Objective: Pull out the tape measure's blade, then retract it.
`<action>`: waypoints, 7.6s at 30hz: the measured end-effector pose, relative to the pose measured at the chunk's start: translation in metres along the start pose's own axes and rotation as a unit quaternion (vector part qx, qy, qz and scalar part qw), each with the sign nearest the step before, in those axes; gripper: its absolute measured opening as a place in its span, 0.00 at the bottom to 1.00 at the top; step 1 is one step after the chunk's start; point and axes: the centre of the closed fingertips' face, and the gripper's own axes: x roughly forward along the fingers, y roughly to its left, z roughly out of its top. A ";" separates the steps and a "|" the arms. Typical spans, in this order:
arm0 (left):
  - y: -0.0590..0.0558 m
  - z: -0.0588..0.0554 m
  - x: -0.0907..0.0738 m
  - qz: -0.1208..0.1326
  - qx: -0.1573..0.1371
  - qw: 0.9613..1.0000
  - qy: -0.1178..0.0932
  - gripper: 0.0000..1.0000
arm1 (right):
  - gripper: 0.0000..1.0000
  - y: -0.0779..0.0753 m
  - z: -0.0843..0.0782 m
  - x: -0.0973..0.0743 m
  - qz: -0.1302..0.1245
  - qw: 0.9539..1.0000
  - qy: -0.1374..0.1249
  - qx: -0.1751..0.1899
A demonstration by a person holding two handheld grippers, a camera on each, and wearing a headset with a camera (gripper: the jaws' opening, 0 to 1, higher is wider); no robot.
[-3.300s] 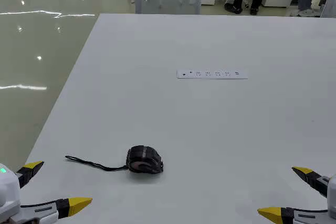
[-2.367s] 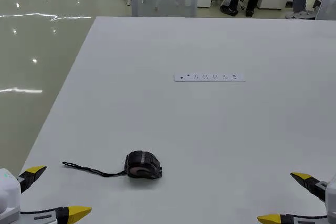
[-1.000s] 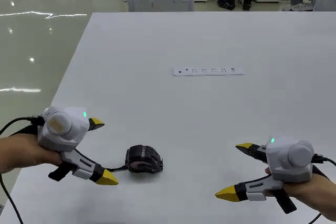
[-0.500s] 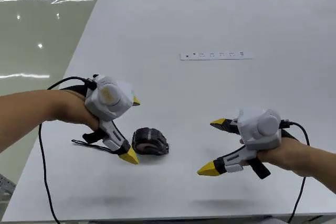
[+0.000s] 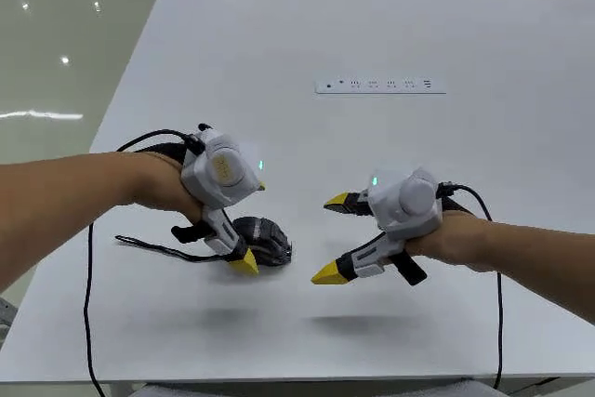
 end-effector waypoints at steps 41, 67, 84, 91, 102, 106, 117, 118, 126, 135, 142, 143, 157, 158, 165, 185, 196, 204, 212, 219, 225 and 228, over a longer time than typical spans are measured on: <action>-0.007 -0.010 0.026 -0.010 -0.025 1.000 0.015 0.37 | 0.12 0.000 -0.017 0.055 0.032 0.998 0.047 -0.034; -0.005 -0.012 0.025 -0.005 -0.042 0.999 0.022 0.37 | 0.12 0.000 -0.024 0.049 0.035 0.996 0.070 -0.042; -0.004 -0.012 0.025 0.000 -0.057 0.998 0.016 0.38 | 0.12 0.000 -0.022 0.056 0.053 0.991 0.101 -0.067; -0.003 -0.013 0.025 0.002 -0.060 0.998 0.016 0.37 | 0.11 -0.005 -0.030 0.043 0.051 0.992 0.107 -0.038; -0.003 -0.011 0.027 0.001 -0.063 0.998 0.016 0.38 | 0.15 -0.005 -0.033 0.042 0.049 0.992 0.107 -0.032; -0.003 -0.011 0.028 0.000 -0.064 0.998 0.017 0.38 | 0.22 -0.002 -0.034 0.047 0.053 0.992 0.108 -0.026; -0.003 -0.011 0.027 -0.001 -0.064 0.998 0.019 0.38 | 0.14 -0.003 -0.028 0.057 0.048 0.991 0.121 -0.042; -0.003 -0.012 0.026 -0.002 -0.063 0.998 0.019 0.38 | 0.14 -0.003 -0.029 0.056 0.050 0.990 0.126 -0.048; -0.003 -0.012 0.026 0.000 -0.063 0.998 0.018 0.38 | 0.13 -0.006 -0.036 0.050 0.048 0.989 0.135 -0.036; -0.001 -0.012 0.023 -0.003 -0.079 0.997 -0.001 0.37 | 0.13 -0.016 -0.045 0.034 0.042 0.990 0.134 -0.017; -0.002 -0.011 0.024 -0.002 -0.074 0.997 0.000 0.37 | 0.13 -0.016 -0.051 0.027 0.042 0.989 0.142 -0.020; -0.001 -0.011 0.024 -0.002 -0.074 0.997 0.000 0.37 | 0.13 -0.017 -0.052 0.025 0.041 0.989 0.144 -0.021; -0.002 -0.012 0.024 -0.002 -0.072 0.997 0.002 0.37 | 0.13 -0.021 -0.066 0.005 0.035 0.987 0.156 -0.017; -0.002 -0.012 0.024 -0.002 -0.072 0.997 0.003 0.37 | 0.13 -0.021 -0.067 0.003 0.035 0.987 0.158 -0.016; -0.002 -0.013 0.024 -0.001 -0.068 0.998 0.008 0.37 | 0.13 -0.023 -0.072 -0.006 0.030 0.986 0.161 -0.012; -0.002 -0.013 0.024 0.001 -0.067 0.998 0.013 0.37 | 0.13 -0.029 -0.088 -0.025 0.020 0.985 0.171 -0.008; -0.002 -0.013 0.024 0.002 -0.066 0.998 0.013 0.37 | 0.13 -0.033 -0.100 -0.041 0.015 0.983 0.184 -0.006; -0.002 -0.013 0.024 0.003 -0.063 0.998 0.015 0.37 | 0.13 -0.034 -0.109 -0.051 0.012 0.981 0.191 -0.001; -0.002 -0.013 0.024 0.004 -0.061 0.998 0.016 0.37 | 0.13 -0.034 -0.112 -0.058 0.009 0.981 0.195 0.002; -0.002 -0.013 0.024 0.005 -0.060 0.998 0.016 0.37 | 0.13 -0.035 -0.117 -0.066 0.006 0.980 0.199 0.006; -0.001 -0.013 0.024 0.005 -0.060 0.998 0.016 0.37 | 0.13 -0.035 -0.122 -0.073 0.003 0.979 0.204 0.008; -0.001 -0.013 0.024 0.005 -0.060 0.998 0.015 0.37 | 0.13 -0.036 -0.124 -0.076 0.002 0.979 0.205 0.011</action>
